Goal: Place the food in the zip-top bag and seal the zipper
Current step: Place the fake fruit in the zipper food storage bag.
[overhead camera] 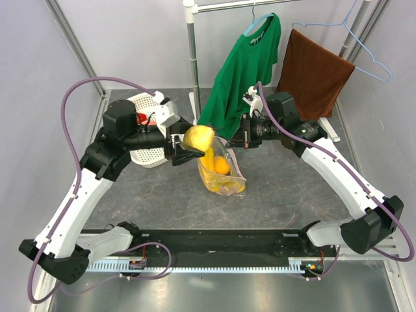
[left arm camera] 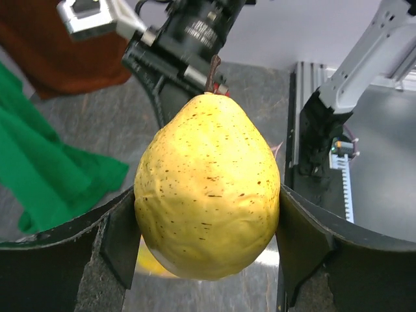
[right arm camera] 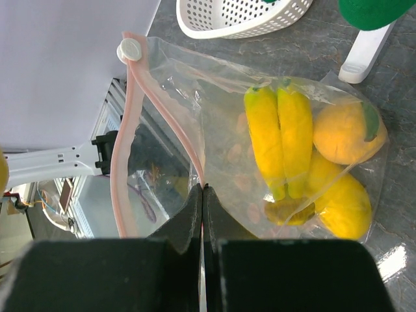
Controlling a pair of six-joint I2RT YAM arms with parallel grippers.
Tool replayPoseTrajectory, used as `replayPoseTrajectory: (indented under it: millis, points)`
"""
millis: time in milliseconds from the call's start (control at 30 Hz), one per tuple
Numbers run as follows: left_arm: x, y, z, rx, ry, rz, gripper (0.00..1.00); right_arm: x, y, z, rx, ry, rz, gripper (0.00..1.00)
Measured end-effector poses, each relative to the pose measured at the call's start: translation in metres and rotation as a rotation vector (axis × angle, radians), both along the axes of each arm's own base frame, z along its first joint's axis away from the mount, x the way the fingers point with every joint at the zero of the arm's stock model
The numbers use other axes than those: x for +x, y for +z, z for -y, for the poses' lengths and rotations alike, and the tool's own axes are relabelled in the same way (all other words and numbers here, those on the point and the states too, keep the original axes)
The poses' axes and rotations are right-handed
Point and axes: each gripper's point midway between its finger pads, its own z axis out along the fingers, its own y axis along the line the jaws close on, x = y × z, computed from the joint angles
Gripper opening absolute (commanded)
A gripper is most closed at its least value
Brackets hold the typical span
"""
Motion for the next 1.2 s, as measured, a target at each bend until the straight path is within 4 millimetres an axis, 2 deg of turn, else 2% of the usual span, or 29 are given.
replayPoseTrajectory:
  millis: [67,133,233,333,367,400,467,500,733,833,933,1000,1100,1200]
  points:
    - [-0.002,0.004,0.013,-0.018,-0.021,0.007,0.59,0.000,0.000,0.000,0.001,0.000,0.001,0.00]
    - [-0.001,-0.001,0.030,-0.019,-0.042,-0.005,0.63,0.000,0.001,0.000,0.001,0.000,0.001,0.00]
    - [0.006,-0.029,0.052,0.019,-0.052,-0.061,0.63,0.000,0.001,0.000,0.002,0.000,0.001,0.00]
    - [0.012,-0.056,0.065,0.064,-0.048,-0.122,0.67,-0.001,0.001,0.000,0.003,0.001,-0.001,0.00]
    - [0.015,-0.063,0.067,0.076,-0.040,-0.136,0.69,-0.001,0.001,0.000,0.003,0.000,-0.001,0.00]
    - [0.016,-0.068,0.069,0.084,-0.038,-0.148,0.76,-0.001,0.001,0.000,0.003,0.000,-0.001,0.00]
    - [0.019,-0.071,0.070,0.091,-0.029,-0.153,0.85,0.000,0.000,0.001,0.001,-0.002,-0.003,0.00]
    - [0.020,-0.071,0.070,0.092,-0.023,-0.152,0.99,0.000,0.000,0.001,0.001,-0.004,-0.003,0.00]
    - [0.015,-0.070,0.061,0.111,-0.002,-0.160,1.00,-0.003,0.006,0.003,0.010,-0.003,0.011,0.00]
    - [0.011,-0.056,0.053,0.104,0.011,-0.153,1.00,-0.002,0.006,0.003,0.010,-0.004,0.011,0.00]
    - [0.019,-0.034,0.036,0.069,0.060,-0.129,1.00,-0.002,0.006,0.003,0.009,-0.003,0.011,0.00]
    - [0.038,-0.019,0.014,0.039,0.142,-0.113,0.99,-0.002,0.006,0.003,0.009,-0.003,0.012,0.00]
    - [0.088,-0.008,-0.047,0.008,0.340,-0.103,0.98,-0.003,0.006,0.003,0.008,-0.002,0.012,0.00]
    - [0.144,-0.020,-0.118,0.059,0.557,-0.113,0.96,-0.003,0.006,0.003,0.007,-0.002,0.011,0.00]
